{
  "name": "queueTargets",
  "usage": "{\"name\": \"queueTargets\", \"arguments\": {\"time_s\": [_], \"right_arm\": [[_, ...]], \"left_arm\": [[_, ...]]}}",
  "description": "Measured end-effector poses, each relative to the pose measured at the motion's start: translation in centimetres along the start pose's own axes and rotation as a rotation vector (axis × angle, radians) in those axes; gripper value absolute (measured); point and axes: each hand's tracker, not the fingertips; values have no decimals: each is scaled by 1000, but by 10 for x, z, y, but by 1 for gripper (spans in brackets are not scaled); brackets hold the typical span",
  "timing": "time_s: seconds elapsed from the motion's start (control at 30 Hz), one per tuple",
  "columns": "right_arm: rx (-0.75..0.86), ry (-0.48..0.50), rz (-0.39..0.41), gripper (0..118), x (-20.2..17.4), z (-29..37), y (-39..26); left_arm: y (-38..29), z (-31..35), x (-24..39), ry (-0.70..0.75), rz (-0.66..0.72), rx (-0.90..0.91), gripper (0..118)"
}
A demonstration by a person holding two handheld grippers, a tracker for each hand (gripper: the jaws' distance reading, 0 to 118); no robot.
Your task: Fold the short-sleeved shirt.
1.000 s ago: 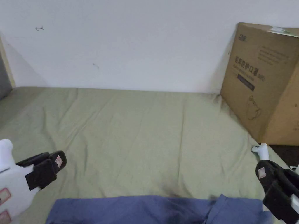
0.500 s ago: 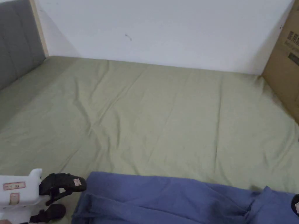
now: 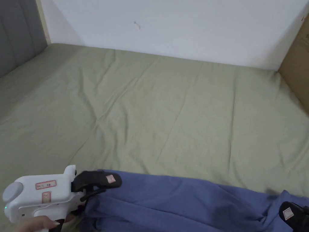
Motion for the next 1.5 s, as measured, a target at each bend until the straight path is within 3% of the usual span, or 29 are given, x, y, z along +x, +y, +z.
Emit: {"name": "queueTargets", "arguments": {"time_s": [0.07,0.1,0.13,0.33,0.37,0.47,0.53,0.57,0.6,0.73,0.87,0.9,0.93,0.97,1.0,1.03,1.1,1.23,1.27,1.3,1.33,1.4,1.5], "right_arm": [[-9,-8,-7,7,1,0,-1],[-15,-16,-12,7,2,0,-1],[-20,-23,-20,7,4,0,-1],[5,-25,-42,7,15,7,6],[17,-32,-37,7,16,8,8],[37,-16,-58,7,20,12,11],[39,-3,-71,7,22,14,9],[39,-1,-71,7,23,15,7],[39,2,-69,7,24,16,4],[17,12,-73,7,27,19,-4],[21,17,-85,7,32,30,-4],[25,15,-82,7,34,33,-3],[28,12,-79,7,36,35,-2],[30,8,-76,7,38,36,-1],[30,0,-76,7,40,37,1],[31,-5,-81,7,42,39,3],[44,-3,-100,7,48,44,5],[57,-13,-122,7,56,46,5],[56,-14,-128,7,58,45,5],[53,-13,-134,7,59,44,4],[49,-12,-137,7,60,43,3],[40,-12,-139,7,62,40,0],[21,-6,-142,7,64,37,-3]], "left_arm": [[-7,-16,5,367,-87,6,5],[-11,-16,-1,370,-132,15,5],[-7,-9,9,239,-71,49,5],[-21,12,65,489,-374,110,5],[-26,16,79,555,-457,111,5],[-55,18,114,990,-696,126,5],[-59,19,114,1237,-794,132,5],[-58,19,113,1266,-797,152,5],[-57,18,119,1240,-757,170,5],[-68,-19,152,661,-453,100,5],[-91,-101,181,472,-431,-39,6],[-97,-122,189,453,-440,-37,11],[-102,-141,196,432,-454,-55,26],[-103,-154,200,410,-455,-73,55],[-104,-166,203,396,-452,-100,104],[-105,-174,205,401,-447,-116,118],[-102,-170,215,406,-470,-93,112],[-97,-132,218,464,-510,-54,112],[-95,-121,218,485,-516,-37,109],[-94,-111,218,499,-530,-9,94],[-96,-101,214,518,-554,25,69],[-103,-95,212,542,-614,39,1],[-118,-112,203,590,-686,4,1]]}}
